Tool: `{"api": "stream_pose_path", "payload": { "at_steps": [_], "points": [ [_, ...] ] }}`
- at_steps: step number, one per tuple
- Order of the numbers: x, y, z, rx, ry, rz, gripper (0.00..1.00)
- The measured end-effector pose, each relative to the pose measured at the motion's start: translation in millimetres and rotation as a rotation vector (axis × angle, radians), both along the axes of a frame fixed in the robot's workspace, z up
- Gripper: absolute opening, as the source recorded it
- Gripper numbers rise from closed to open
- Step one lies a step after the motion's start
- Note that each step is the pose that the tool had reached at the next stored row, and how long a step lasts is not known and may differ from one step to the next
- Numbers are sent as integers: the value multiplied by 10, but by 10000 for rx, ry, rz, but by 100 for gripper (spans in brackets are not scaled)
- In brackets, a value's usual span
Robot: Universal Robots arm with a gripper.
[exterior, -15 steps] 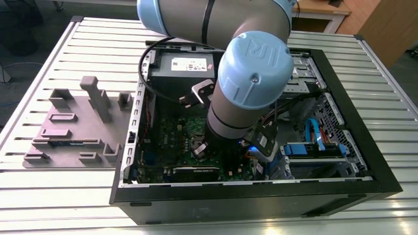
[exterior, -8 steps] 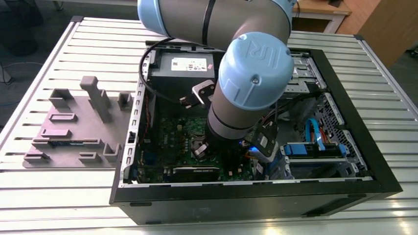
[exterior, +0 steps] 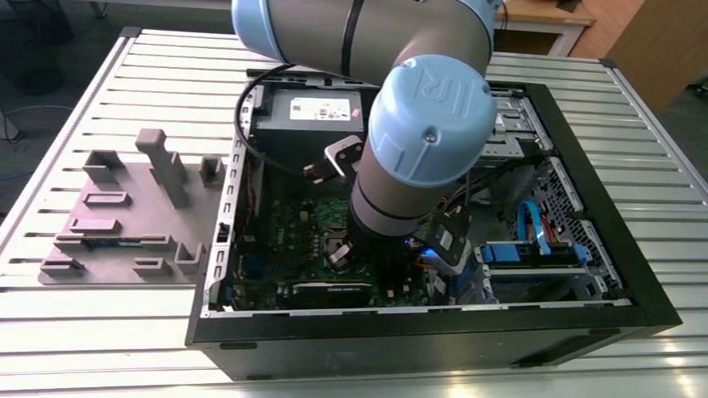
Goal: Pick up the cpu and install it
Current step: 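Install the first cpu locking lever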
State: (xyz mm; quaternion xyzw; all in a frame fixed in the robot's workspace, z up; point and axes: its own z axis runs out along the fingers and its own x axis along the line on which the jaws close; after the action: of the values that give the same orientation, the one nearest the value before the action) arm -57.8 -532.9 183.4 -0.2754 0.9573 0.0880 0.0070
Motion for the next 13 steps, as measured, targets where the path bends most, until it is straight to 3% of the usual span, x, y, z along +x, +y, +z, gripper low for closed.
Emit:
{"api": "stream_pose_path", "payload": {
  "at_steps": [7,13],
  "points": [
    [-26,-1,10,2,-15,-12,11],
    [-26,0,103,-13,-15,-31,11]
  ]
}}
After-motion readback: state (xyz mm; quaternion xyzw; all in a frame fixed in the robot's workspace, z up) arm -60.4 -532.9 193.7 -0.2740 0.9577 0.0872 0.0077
